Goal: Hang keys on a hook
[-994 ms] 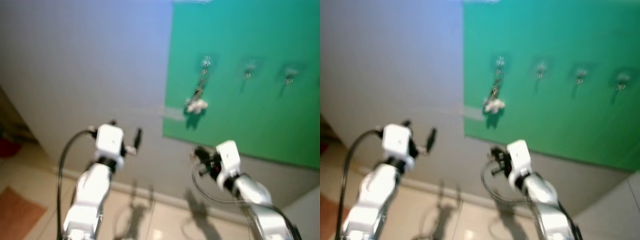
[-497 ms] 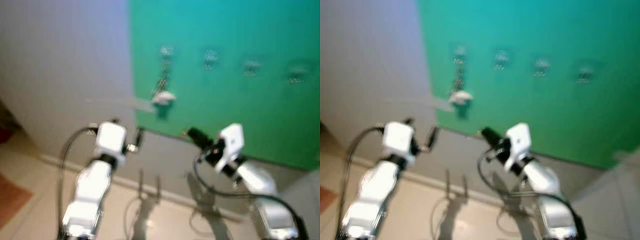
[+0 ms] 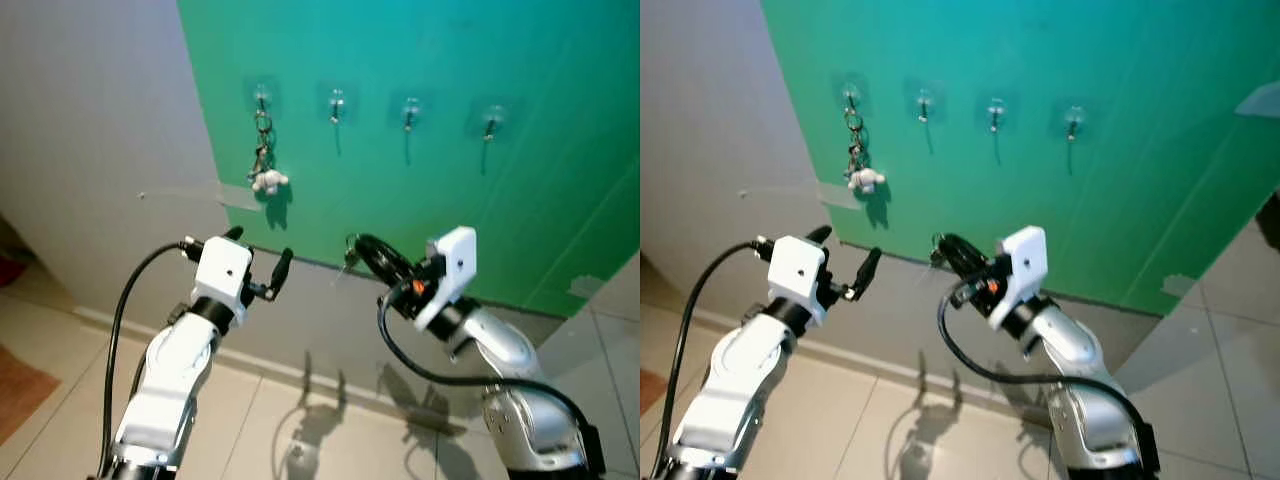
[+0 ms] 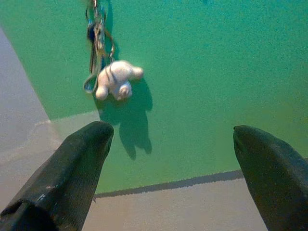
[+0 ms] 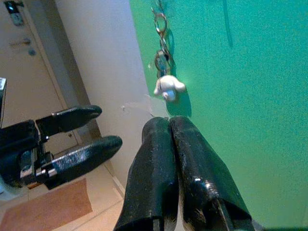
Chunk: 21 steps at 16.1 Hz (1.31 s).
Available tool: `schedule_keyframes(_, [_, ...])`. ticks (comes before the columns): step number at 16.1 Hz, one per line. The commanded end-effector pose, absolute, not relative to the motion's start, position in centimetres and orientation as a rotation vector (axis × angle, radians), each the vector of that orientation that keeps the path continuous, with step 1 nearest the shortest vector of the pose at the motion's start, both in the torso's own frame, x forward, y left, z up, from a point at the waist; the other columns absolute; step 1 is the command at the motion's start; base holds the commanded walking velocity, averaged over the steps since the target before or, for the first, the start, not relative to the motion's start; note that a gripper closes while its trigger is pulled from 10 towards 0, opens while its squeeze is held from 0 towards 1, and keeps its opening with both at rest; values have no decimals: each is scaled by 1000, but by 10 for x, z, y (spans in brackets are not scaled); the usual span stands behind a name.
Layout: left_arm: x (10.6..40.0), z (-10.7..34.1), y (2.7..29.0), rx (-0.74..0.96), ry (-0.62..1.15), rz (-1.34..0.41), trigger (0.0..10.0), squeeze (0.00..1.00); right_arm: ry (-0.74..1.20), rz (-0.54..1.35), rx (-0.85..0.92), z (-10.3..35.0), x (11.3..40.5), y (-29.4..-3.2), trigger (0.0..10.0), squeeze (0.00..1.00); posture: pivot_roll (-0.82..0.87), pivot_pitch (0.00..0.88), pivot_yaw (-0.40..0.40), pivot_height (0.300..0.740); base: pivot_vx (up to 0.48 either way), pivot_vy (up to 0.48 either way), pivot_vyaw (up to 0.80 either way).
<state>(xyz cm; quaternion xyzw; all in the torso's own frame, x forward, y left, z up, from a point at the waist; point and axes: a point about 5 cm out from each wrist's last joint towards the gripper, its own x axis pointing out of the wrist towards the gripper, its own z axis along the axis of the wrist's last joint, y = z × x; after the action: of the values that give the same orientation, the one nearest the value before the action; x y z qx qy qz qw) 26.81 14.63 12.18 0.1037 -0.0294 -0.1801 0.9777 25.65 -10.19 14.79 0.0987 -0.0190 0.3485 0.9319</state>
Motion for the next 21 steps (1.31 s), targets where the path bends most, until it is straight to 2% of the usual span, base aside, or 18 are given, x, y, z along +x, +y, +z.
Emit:
schedule_keyframes(1, [270,130,147,230,-73,-384,10000,0,-80,715,222,162,265,-96,10000,0,20,0,15,740,0,0,0])
schedule_keyframes(5, [274,139,148,249,-97,-408,10000,0,-126,721,215,181,291,-83,10000,0,29,0,19,740,0,0,0])
schedule_keyframes(9, [278,149,150,248,-119,-419,10000,0,-147,644,197,200,328,-73,10000,0,44,0,16,740,0,0,0])
schedule_keyframes(21, [268,157,142,201,-148,-497,10000,0,-249,527,281,223,354,-72,10000,0,74,0,-1,740,0,0,0])
